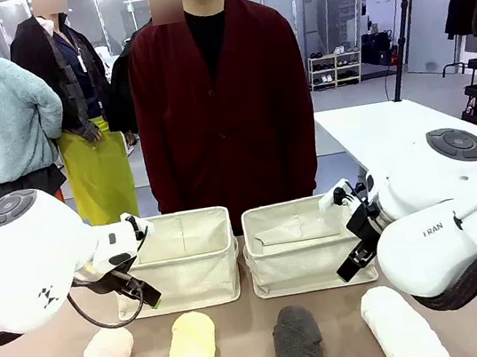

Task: Divide the towels into two baskets.
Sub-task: Pick up one hotel-folded towel and place it in the Fabric basket indicated by the person.

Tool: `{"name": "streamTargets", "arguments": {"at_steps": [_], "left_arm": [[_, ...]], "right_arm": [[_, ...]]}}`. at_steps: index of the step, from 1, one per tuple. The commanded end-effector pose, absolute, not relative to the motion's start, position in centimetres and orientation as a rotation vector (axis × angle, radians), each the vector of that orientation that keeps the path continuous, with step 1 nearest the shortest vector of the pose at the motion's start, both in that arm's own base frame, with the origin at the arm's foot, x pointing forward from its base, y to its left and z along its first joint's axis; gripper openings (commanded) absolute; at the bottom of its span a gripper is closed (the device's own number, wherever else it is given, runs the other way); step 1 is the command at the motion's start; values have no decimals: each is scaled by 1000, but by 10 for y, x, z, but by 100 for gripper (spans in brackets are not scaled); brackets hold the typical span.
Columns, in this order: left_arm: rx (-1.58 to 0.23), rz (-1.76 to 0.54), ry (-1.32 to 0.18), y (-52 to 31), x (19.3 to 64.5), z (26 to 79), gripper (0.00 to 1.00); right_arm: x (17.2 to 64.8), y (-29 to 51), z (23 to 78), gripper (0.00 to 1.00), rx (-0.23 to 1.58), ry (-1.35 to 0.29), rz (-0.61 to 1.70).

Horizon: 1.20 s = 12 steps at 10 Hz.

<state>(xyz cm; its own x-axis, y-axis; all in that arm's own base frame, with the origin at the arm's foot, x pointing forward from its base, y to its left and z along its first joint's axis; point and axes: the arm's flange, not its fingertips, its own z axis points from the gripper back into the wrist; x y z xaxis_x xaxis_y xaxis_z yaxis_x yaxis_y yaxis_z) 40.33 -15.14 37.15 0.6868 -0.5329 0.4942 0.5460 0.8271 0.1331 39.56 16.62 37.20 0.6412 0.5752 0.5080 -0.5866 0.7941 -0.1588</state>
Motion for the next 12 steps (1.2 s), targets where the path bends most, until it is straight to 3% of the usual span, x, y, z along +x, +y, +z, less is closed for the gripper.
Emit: {"name": "streamTargets", "arguments": {"at_steps": [1, 12], "left_arm": [[-25, -604, -545, -152, 403, 372, 100], [-40, -605, -525, -147, 404, 381, 100]], "right_arm": [[396, 166, 372, 100, 21, -572, 662], [400, 163, 387, 100, 37, -573, 661]]}}
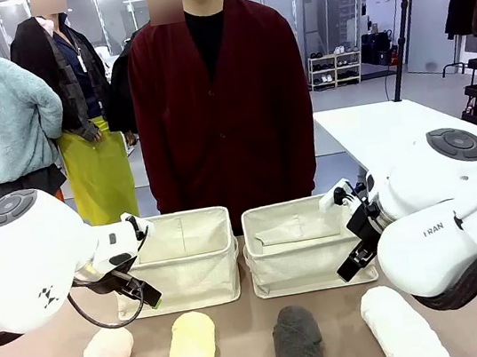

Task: Divide the towels into two baskets.
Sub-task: Pick up one hotel-folded towel and place it in the Fabric basket indicated by the person.

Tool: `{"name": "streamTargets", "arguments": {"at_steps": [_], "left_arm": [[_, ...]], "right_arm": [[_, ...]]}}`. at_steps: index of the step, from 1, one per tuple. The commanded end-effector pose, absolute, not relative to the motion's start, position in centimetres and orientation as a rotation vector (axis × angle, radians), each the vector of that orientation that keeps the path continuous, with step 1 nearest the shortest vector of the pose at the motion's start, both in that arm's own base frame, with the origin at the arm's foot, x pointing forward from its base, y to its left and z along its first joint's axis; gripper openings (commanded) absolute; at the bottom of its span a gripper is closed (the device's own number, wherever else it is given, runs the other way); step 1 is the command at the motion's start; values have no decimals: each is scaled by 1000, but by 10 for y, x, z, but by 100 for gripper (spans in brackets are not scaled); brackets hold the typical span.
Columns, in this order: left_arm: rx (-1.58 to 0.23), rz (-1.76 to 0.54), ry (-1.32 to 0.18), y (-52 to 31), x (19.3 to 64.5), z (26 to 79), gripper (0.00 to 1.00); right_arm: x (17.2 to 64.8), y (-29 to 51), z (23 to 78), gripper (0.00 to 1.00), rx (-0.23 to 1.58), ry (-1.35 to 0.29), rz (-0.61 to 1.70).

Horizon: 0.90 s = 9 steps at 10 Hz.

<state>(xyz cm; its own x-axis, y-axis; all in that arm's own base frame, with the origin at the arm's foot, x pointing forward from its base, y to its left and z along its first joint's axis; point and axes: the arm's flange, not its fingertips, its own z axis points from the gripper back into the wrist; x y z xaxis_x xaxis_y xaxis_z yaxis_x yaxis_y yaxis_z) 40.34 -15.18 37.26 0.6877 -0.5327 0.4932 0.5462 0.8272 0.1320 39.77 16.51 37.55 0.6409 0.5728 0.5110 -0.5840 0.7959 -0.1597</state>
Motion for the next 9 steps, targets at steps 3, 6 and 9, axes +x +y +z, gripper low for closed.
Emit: {"name": "streamTargets", "arguments": {"at_steps": [3, 6, 9], "left_arm": [[-223, -574, -435, -117, 408, 412, 100], [-570, -587, -276, -64, 412, 432, 100], [-1023, -571, -196, 8, 416, 436, 100]], "right_arm": [[413, 144, 416, 100, 219, -519, 638], [420, 111, 429, 100, 548, -403, 621], [421, 51, 440, 100, 964, -289, 513]]}}
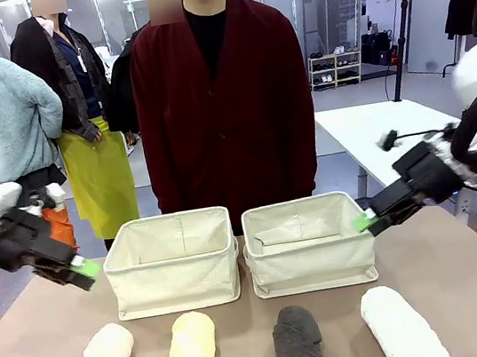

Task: Divide the towels into two baskets.
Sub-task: Pick up one hotel-folded towel and place it in the Fabric basket indicated by the person.

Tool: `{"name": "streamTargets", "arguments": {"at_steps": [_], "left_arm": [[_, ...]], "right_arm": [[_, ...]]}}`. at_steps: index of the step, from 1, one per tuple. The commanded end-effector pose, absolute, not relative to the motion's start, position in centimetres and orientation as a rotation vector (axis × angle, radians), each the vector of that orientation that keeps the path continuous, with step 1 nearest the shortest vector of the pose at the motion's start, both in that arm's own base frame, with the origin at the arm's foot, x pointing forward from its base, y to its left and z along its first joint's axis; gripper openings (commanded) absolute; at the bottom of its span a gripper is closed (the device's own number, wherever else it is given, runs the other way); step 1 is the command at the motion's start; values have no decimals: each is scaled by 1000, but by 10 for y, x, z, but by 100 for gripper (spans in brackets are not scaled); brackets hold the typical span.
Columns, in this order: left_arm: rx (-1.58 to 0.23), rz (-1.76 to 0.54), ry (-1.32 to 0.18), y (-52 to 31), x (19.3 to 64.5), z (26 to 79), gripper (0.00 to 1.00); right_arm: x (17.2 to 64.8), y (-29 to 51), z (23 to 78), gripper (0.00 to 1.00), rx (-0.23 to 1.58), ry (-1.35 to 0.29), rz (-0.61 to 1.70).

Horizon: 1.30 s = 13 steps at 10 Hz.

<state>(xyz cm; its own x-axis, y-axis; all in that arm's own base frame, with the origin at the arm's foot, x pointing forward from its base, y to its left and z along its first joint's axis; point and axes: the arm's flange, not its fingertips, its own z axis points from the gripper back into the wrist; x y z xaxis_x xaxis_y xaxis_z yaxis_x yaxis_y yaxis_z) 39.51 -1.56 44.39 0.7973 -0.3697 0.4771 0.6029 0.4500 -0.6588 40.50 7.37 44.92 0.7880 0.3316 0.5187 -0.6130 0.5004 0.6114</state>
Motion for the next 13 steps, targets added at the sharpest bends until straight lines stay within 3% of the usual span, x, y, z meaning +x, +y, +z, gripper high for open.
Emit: {"name": "streamTargets", "arguments": {"at_steps": [1, 5, 7, 10, 13], "left_arm": [[-1172, -550, -219, 39, 416, 434, 100], [-1389, -412, -417, 175, 388, 424, 100], [-1442, -299, -516, 235, 365, 419, 100], [-1388, -202, -547, 285, 338, 419, 100], [-1380, -187, -551, 290, 329, 416, 100]], "right_arm": [[421, 22, 442, 100, 1083, -280, 440], [383, -130, 446, 100, 1279, -437, 71], [348, -193, 447, 100, 1270, -549, -46], [310, -236, 457, 100, 1229, -623, -109], [307, -248, 453, 100, 1219, -626, -128]]}}
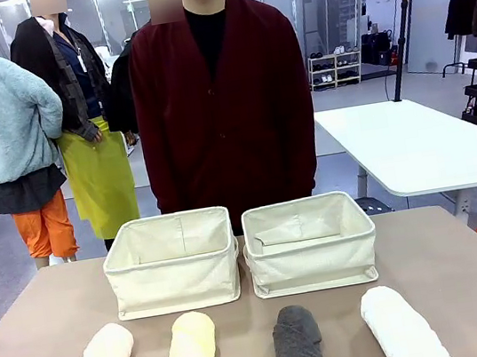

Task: Divide the towels into two baskets.
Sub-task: Pick up one hotel-folded towel and place it in the Fabric basket indicated by the person.

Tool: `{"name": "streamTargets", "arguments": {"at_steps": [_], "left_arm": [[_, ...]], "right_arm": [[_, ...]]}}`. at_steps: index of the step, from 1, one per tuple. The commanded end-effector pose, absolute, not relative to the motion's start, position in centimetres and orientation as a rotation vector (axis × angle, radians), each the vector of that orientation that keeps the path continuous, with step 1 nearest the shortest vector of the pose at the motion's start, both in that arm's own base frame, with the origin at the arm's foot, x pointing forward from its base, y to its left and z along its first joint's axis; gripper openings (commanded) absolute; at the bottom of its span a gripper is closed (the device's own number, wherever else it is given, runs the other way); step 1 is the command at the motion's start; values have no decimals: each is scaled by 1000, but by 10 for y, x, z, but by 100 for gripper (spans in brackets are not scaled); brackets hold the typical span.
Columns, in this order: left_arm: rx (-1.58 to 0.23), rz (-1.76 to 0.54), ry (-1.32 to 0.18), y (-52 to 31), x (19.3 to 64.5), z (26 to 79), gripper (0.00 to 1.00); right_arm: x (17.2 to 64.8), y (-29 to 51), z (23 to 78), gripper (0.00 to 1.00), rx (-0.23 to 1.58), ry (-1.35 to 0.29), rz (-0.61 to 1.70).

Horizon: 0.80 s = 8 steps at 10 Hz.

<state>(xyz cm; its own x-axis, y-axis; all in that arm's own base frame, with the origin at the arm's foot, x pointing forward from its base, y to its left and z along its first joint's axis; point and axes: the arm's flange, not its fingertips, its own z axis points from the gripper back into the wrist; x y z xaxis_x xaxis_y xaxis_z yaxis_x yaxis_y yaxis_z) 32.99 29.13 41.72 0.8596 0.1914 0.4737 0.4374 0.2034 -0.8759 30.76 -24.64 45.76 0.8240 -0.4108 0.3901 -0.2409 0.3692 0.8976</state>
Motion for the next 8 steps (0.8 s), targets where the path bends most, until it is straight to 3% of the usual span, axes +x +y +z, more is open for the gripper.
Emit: {"name": "streamTargets", "arguments": {"at_steps": [1, 8], "left_arm": [[-1380, -187, -551, 290, 329, 416, 100], [-1380, -187, -551, 290, 329, 416, 100]], "right_arm": [[307, -248, 453, 100, 1219, -626, -128], [307, -248, 453, 100, 1219, -626, -128]]}}
